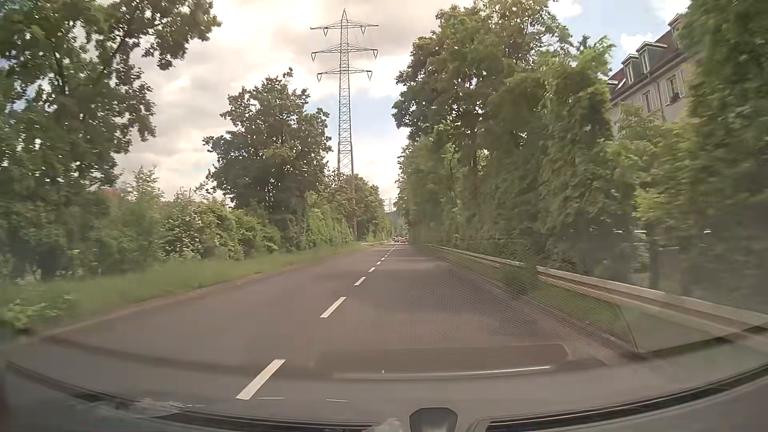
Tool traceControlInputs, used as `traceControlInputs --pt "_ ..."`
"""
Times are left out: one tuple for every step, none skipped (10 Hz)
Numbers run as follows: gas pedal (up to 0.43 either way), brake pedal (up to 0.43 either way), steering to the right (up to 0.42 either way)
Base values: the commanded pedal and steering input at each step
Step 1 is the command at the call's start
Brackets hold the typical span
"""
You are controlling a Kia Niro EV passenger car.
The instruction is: Follow the waypoints while adhering to traffic rules and regulations
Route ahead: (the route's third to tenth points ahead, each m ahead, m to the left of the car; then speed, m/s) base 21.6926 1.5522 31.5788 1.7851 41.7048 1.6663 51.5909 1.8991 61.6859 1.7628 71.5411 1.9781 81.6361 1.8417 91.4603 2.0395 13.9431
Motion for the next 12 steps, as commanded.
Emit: traceControlInputs --pt "0.0 0.0 -0.003" --pt "0.0 0.0 -0.003" --pt "0.0 0.0 -0.003" --pt "0.0 0.0 -0.003" --pt "0.0 0.0 -0.003" --pt "0.0 0.0 -0.003" --pt "0.0 0.0 -0.003" --pt "0.0 0.0 -0.003" --pt "0.0 0.0 -0.003" --pt "0.0 0.0 -0.003" --pt "0.0 0.0 -0.003" --pt "0.0 0.0 -0.003"
